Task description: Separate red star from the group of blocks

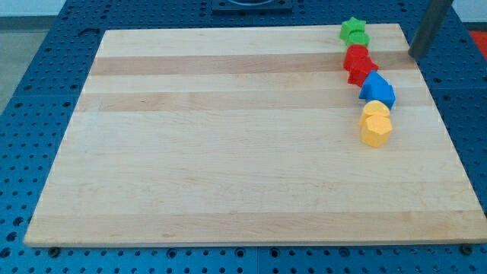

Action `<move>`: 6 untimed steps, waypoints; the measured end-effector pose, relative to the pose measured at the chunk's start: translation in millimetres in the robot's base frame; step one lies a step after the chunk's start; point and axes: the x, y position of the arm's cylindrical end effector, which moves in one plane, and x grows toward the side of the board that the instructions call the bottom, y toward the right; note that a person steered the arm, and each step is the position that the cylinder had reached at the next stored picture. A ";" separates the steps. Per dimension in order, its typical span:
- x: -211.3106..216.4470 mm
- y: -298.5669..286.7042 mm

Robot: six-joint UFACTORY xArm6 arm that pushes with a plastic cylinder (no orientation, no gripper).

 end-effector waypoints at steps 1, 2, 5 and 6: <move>28.2 -50.7; 40.2 -92.7; 54.7 -154.3; 69.1 -189.5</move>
